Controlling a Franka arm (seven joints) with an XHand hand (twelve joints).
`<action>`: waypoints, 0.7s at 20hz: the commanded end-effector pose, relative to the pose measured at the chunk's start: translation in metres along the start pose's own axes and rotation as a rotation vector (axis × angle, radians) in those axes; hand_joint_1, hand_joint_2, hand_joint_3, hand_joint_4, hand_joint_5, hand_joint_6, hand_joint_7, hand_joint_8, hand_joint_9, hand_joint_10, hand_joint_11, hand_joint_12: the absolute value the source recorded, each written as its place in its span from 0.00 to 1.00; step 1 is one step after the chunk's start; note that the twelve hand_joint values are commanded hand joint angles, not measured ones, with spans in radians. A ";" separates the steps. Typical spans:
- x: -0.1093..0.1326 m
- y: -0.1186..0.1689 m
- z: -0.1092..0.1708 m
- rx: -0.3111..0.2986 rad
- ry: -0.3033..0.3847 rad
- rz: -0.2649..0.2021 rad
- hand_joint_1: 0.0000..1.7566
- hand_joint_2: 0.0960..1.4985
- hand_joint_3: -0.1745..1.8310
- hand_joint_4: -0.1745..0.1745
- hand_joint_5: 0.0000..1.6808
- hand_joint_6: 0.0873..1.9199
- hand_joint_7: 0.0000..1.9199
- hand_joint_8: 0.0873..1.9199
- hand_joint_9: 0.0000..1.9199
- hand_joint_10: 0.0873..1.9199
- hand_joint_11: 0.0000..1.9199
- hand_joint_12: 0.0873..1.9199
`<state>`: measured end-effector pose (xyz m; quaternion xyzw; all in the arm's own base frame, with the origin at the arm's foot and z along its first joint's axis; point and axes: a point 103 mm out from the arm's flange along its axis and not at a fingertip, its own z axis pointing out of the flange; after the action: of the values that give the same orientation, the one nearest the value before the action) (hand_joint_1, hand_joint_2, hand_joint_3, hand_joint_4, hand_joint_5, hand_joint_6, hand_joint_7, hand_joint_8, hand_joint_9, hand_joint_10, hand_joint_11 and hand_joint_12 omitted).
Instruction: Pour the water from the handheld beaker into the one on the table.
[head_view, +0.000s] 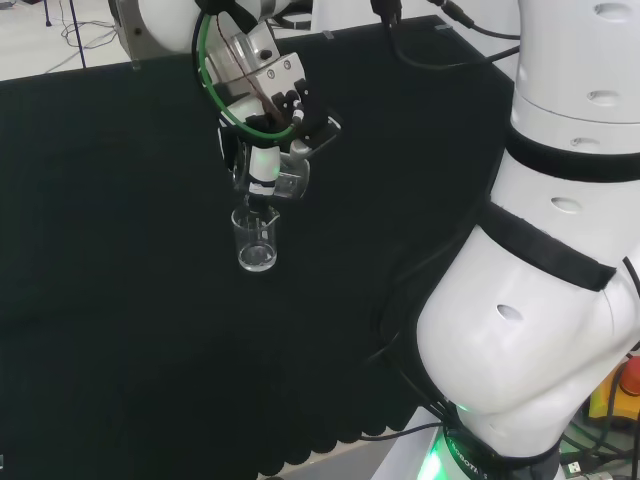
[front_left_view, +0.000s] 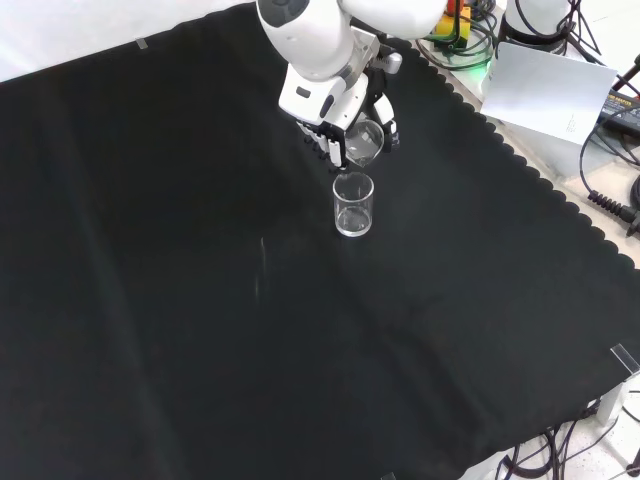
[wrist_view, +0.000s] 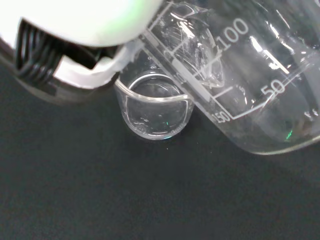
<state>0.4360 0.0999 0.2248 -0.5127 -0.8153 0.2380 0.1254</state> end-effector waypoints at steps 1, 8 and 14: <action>-0.004 -0.003 -0.002 -0.045 0.030 -0.025 0.65 0.38 0.43 1.00 0.78 0.29 0.91 0.00 0.95 0.00 0.92 0.19; -0.022 -0.008 -0.003 -0.125 0.085 -0.078 0.65 0.38 0.43 1.00 0.78 0.30 0.91 0.00 0.94 0.00 0.92 0.19; -0.047 -0.007 0.000 -0.182 0.133 -0.103 0.65 0.38 0.43 1.00 0.78 0.30 0.91 0.00 0.94 0.00 0.92 0.19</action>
<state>0.4436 0.0750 0.2308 -0.4896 -0.8462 0.1570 0.1400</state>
